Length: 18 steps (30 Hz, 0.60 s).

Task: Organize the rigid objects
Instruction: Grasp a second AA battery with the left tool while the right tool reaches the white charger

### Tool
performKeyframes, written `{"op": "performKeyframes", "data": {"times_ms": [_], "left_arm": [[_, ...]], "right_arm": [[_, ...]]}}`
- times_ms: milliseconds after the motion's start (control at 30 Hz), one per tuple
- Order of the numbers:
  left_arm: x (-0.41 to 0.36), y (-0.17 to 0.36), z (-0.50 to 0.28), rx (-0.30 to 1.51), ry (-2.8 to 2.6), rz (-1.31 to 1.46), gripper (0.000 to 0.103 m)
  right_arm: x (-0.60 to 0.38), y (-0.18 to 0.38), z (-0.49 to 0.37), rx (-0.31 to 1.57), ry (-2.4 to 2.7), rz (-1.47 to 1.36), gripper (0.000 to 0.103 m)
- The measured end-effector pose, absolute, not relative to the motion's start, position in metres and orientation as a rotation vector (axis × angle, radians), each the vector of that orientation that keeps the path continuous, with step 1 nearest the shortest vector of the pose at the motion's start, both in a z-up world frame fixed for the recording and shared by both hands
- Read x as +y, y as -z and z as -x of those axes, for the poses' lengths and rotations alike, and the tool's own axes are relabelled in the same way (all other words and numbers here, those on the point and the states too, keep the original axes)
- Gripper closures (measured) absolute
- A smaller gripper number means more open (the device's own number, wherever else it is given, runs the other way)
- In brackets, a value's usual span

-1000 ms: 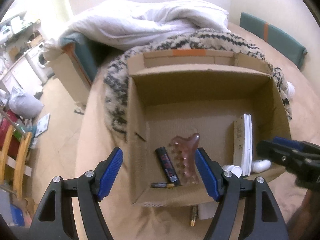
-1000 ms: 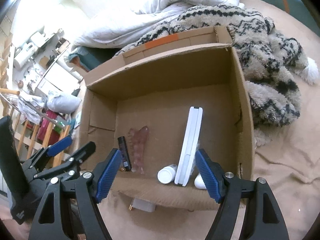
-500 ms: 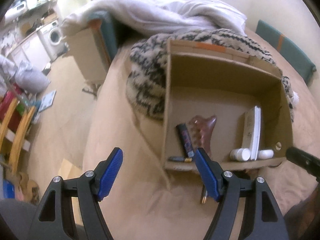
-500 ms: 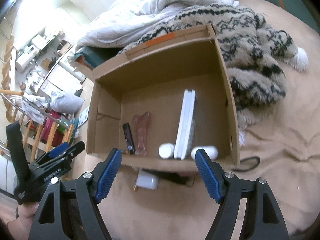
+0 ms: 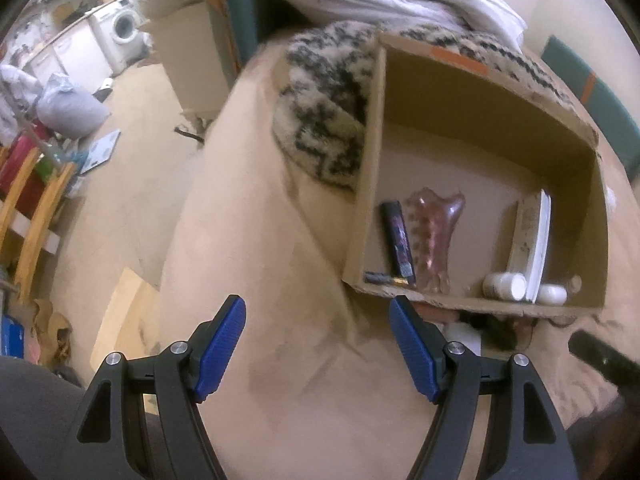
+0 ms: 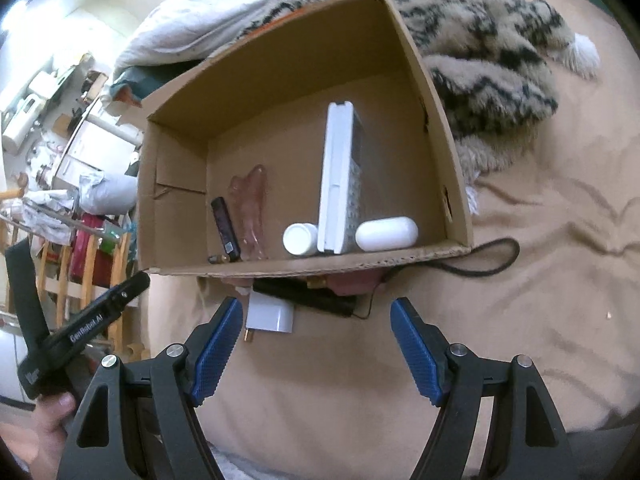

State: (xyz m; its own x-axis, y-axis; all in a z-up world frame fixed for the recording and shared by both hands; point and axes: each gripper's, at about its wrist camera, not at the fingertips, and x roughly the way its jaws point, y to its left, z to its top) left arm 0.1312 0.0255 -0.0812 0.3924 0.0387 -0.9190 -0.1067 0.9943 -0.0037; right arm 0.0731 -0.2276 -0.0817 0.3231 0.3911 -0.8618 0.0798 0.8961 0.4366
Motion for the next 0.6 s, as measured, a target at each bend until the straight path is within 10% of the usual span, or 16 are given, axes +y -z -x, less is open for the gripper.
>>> {"op": "performKeyframes", "data": {"times_ms": [600], "left_arm": [[-0.025,0.154,-0.149,1.437,0.115,0.098,0.051]], "right_arm": [[-0.231,0.093,-0.079,1.275,-0.213,-0.524,0.022]]}}
